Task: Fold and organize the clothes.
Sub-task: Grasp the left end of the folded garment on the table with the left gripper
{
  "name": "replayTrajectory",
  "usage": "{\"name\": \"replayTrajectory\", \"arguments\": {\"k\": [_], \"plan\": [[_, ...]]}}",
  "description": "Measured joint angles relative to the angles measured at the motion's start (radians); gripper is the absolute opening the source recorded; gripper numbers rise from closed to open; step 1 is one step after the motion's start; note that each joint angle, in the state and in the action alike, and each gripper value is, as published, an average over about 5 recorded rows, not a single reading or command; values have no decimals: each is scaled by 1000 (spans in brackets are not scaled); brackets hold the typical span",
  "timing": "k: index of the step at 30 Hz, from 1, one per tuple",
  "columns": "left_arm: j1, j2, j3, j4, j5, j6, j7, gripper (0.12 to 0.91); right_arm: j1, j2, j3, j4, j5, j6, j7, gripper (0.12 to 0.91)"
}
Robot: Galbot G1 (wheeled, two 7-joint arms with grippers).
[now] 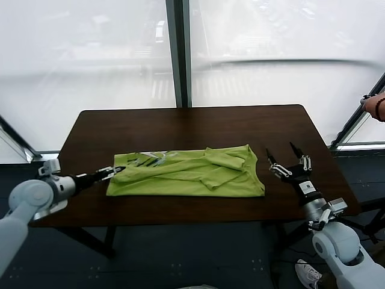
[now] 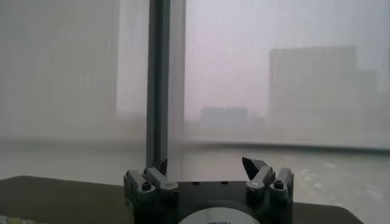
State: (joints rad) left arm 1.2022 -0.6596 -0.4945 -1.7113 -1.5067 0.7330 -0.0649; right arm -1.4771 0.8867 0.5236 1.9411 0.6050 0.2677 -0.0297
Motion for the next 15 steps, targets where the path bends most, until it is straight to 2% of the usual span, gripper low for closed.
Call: {"name": "replayTrajectory", "arguments": {"k": [8, 11, 13, 15], "plan": [[-3, -7, 18, -15, -1, 1, 0, 888, -4, 9, 0, 11, -2, -4, 2, 907], [-12, -17, 27, -14, 7, 1, 0, 837, -9, 17, 4, 18, -3, -5, 3, 907], [-15, -25, 31, -11, 17, 1, 0, 776, -11, 23, 5, 20, -5, -5, 3, 907], [-15, -32, 33, -8, 28, 2, -1, 677, -11, 28, 5, 21, -6, -5, 3, 907]]}}
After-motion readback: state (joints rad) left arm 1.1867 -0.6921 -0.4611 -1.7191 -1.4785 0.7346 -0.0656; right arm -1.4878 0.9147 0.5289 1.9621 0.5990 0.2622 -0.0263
